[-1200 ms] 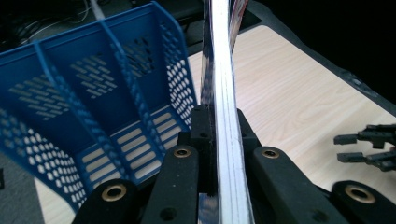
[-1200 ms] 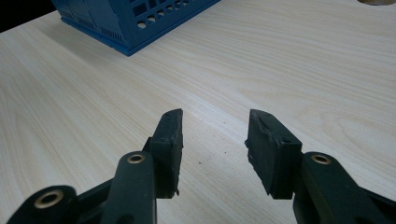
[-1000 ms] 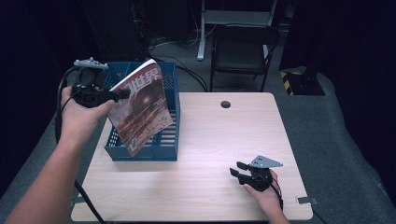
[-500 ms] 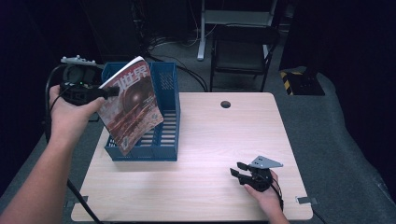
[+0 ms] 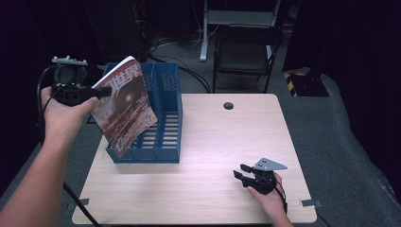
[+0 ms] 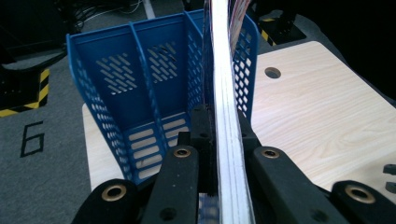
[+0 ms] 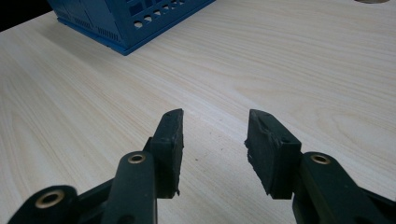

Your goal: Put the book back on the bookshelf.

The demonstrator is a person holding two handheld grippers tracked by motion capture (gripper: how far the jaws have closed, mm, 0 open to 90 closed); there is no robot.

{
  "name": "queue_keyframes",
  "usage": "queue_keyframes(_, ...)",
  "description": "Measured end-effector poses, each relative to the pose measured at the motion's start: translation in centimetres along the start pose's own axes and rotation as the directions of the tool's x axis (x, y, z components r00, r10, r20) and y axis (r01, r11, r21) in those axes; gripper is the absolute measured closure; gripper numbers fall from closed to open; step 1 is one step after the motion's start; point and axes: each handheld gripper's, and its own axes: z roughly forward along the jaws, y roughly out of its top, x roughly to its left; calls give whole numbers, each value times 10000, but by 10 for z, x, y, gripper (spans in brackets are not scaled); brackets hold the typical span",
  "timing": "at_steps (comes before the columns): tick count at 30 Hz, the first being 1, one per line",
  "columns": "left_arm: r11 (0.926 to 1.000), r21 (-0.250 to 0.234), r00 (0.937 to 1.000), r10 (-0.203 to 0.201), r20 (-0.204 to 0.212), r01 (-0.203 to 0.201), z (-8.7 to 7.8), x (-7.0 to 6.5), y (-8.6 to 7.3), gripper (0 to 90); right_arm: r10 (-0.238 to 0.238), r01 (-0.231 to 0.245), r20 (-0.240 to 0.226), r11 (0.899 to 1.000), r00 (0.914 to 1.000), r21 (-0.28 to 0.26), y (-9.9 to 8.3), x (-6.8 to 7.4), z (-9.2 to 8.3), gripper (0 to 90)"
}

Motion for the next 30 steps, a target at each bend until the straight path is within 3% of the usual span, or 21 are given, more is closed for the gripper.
queue_keyframes(17, 9970, -338, 9964, -713, -464, 697, 12, 12, 4, 843, 19, -19, 20, 10000, 10000, -64, 0, 0, 0, 558)
queue_keyframes(30, 9923, -550, 9925, -1138, -452, 1112, 33, 13, 14, 843, 139, -139, -2, 9998, 9999, -124, 1, 0, -3, 559)
